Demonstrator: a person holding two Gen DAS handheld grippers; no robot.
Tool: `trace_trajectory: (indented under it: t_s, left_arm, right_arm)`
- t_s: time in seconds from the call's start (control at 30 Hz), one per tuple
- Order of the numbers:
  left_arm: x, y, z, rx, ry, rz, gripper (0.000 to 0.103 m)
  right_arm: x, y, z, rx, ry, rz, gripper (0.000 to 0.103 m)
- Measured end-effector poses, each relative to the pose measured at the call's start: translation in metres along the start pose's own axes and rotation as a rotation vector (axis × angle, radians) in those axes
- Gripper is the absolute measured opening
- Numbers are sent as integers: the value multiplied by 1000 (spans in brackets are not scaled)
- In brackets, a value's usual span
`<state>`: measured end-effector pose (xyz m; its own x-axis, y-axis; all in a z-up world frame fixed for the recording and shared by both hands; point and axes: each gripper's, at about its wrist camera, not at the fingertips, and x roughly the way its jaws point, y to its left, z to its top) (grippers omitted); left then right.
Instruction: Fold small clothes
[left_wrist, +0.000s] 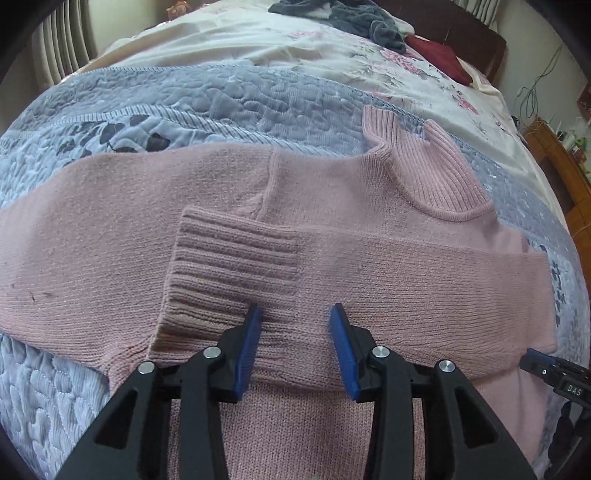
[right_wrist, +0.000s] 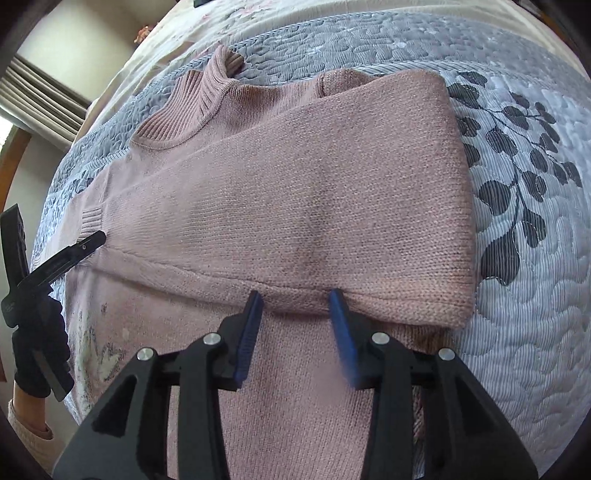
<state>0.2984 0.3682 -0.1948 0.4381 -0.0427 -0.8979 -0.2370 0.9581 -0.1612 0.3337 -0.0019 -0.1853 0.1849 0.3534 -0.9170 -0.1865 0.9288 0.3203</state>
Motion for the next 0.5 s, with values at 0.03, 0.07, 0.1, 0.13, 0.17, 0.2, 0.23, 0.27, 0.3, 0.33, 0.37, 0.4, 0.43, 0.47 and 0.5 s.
trace_trajectory:
  t_s: [0.03, 0.07, 0.1, 0.13, 0.17, 0.2, 0.23, 0.27, 0.3, 0.33, 0.37, 0.4, 0.43, 0.47, 0.5]
  left_arm:
    - [-4, 2, 1, -10, 4, -9, 39]
    - [-10, 6, 1, -25, 8, -14, 39]
    - [-20, 12, 1, -43, 2, -16, 39]
    - [-32, 20, -1, -61, -21, -25, 39]
    - [-46, 32, -3, -83, -52, -46, 40]
    - [-59, 47, -6, -111, -73, -59, 43]
    - [-71, 65, -11, -139, -89, -60, 46]
    - [-81, 85, -17, -166, -100, -53, 46]
    - [-90, 106, -23, -190, -104, -35, 47]
    - [-97, 129, -30, -216, -107, -8, 49]
    - [-104, 153, -37, -239, -107, 30, 49]
    - [-109, 176, -43, -262, -110, 70, 49]
    - [-115, 201, -49, -287, -113, 114, 49]
    - [-119, 226, -54, -319, -115, 146, 49]
    - [-124, 252, -60, -368, -117, 170, 49]
  right_arm:
    - [-3, 0, 1, 6, 6, 0, 41]
    - [-8, 2, 2, 18, 10, -7, 42]
    - [-15, 6, 3, 27, 3, -10, 48]
    - [-25, 12, 1, 19, -20, -9, 55]
    - [-35, 20, -1, -5, -47, -10, 58]
    - [-43, 27, -5, -27, -61, -7, 61]
    - [-49, 35, -9, -49, -65, 8, 62]
    - [-53, 45, -13, -72, -65, 26, 62]
    - [-55, 55, -19, -99, -62, 40, 62]
    - [-55, 66, -23, -125, -56, 43, 62]
    - [-53, 77, -28, -152, -47, 46, 62]
    - [-50, 87, -33, -177, -35, 56, 62]
    - [-46, 98, -37, -197, -24, 67, 62]
    - [-40, 109, -42, -216, -13, 76, 62]
    - [-34, 119, -46, -235, -2, 82, 62]
